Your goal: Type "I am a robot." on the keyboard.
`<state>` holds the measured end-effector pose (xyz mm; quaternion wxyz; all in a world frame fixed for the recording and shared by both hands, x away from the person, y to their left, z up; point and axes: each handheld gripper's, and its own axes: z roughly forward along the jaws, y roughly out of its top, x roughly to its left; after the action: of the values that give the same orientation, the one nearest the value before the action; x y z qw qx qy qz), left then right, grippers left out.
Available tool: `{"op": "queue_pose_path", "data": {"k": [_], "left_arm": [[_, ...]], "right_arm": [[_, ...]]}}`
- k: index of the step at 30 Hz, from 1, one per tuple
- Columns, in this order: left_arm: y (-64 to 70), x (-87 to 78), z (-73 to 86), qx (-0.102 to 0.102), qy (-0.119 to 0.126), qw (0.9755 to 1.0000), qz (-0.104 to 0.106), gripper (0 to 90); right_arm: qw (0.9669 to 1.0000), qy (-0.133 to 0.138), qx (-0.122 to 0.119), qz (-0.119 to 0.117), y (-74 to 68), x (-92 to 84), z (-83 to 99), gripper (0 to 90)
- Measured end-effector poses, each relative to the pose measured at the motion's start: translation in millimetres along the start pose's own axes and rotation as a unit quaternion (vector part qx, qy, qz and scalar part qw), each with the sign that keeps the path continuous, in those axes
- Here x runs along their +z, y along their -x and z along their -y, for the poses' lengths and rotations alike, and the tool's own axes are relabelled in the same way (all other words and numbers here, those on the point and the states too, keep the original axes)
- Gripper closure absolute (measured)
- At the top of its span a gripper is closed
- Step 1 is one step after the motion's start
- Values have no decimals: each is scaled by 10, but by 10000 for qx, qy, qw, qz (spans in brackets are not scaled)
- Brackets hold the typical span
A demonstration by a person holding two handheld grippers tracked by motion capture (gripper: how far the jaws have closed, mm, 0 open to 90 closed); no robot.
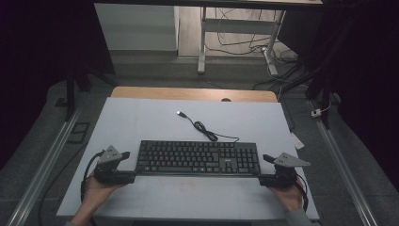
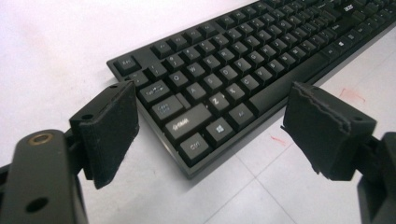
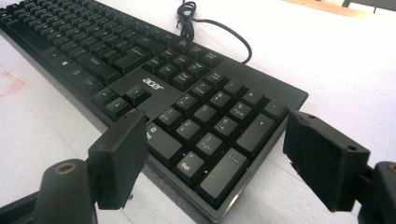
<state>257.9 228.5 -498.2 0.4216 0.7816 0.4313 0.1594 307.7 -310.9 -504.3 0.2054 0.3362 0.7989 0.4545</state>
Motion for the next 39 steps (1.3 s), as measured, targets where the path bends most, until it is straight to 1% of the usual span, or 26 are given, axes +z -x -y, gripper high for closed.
{"op": "queue_pose_path", "data": {"k": [2, 3, 4, 5, 6, 7, 8, 10, 11, 14, 17, 18, 19, 21, 22, 23, 24, 26, 27, 28, 29, 32, 34, 36, 37, 39], "left_arm": [[0, -12, -72, 18, 42, 10000, -6, 203], [0, -12, -72, 18, 42, 10000, -6, 214], [-14, 2, -146, 45, 30, 10000, -31, 220], [-14, 2, -146, 45, 30, 10000, -31, 223], [-30, 16, -193, 57, -1, 10000, -38, 228], [-63, 43, -297, 83, -46, 9999, -71, 234], [-63, 43, -297, 83, -46, 9999, -71, 241], [-93, 61, -384, 146, -49, 9999, -74, 261], [-119, 84, -433, 149, -53, 9999, -26, 271], [-127, 108, -442, 170, -65, 9998, 27, 294], [-119, 146, -401, 244, -77, 9997, 64, 380], [-121, 167, -388, 287, -170, 9994, 112, 407], [-115, 198, -368, 403, -319, 9987, 50, 441], [-115, 206, -363, 419, -350, 9985, 56, 493], [-106, 218, -358, 451, -378, 9982, 109, 512], [-106, 218, -358, 451, -378, 9982, 109, 530], [-95, 226, -360, 522, -417, 9977, 112, 548], [-89, 232, -360, 516, -423, 9977, 142, 584], [-85, 239, -360, 534, -442, 9975, 156, 607], [-78, 246, -359, 533, -458, 9974, 155, 631], [-64, 254, -357, 539, -498, 9971, 197, 662], [-45, 257, -356, 577, -530, 9967, 209, 752], [-44, 260, -356, 578, -539, 9967, 208, 817], [-48, 266, -351, 576, -550, 9966, 222, 872], [-51, 267, -347, 571, -551, 9966, 232, 887], [-57, 270, -339, 564, -587, 9964, 238, 889]], "right_arm": [[10000, 18, 34, -12, -13, 5, -15, 218], [10000, 4, 12, 3, -21, 4, -23, 218], [10000, 16, 18, -12, -36, 6, -31, 218], [10000, 18, -1, -20, -50, 8, -37, 218], [10000, 14, -33, -32, -61, 12, -43, 219], [10000, 17, -53, -40, -74, 20, -48, 219], [10000, -5, -89, -44, -83, 24, -53, 219], [9999, 3, -116, -56, -90, 30, -59, 219], [9999, 21, -104, -61, -91, 33, -62, 220], [9999, 4, -89, -53, -87, 32, -72, 220], [9999, -9, -75, -95, -103, 59, -118, 222], [9999, 6, -72, -119, -115, 72, -138, 222], [9999, 21, -64, -153, -132, 88, -160, 222], [9997, 10, -89, -222, -169, 117, -206, 223], [9996, 25, -96, -247, -191, 137, -224, 223], [9996, 7, -116, -272, -209, 156, -242, 224], [9995, -1, -128, -289, -225, 179, -258, 226], [9994, -34, -138, -314, -239, 198, -274, 227], [9992, -40, -153, -356, -261, 243, -304, 229], [9993, -67, -164, -330, -273, 259, -327, 230], [9991, -48, -158, -392, -280, 276, -351, 231], [9987, 49, -152, -481, -320, 334, -432, 233], [9984, 50, -198, -534, -350, 377, -495, 235], [9979, 105, -202, -609, -388, 432, -553, 236], [9976, 80, -228, -644, -404, 457, -584, 236], [9972, 87, -262, -700, -444, 508, -641, 239]]}}
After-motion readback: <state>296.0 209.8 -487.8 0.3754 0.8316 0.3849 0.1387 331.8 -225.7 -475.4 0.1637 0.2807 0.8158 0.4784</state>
